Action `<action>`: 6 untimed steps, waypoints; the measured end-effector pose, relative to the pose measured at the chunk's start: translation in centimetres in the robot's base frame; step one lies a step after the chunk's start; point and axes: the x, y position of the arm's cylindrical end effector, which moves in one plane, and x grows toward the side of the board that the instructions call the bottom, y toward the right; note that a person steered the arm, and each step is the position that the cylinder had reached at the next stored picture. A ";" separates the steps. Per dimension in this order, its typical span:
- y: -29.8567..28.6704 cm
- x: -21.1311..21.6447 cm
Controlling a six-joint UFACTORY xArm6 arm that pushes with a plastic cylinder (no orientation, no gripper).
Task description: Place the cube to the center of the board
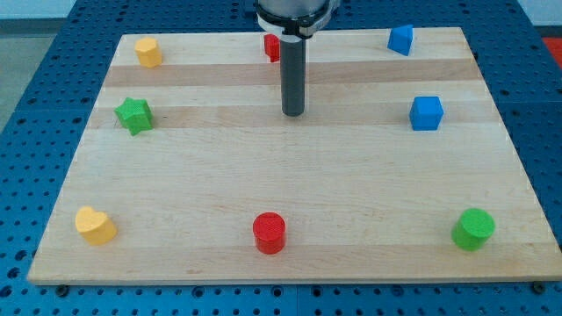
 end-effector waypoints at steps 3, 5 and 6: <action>4.3 8.3; 9.3 9.3; 17.0 10.1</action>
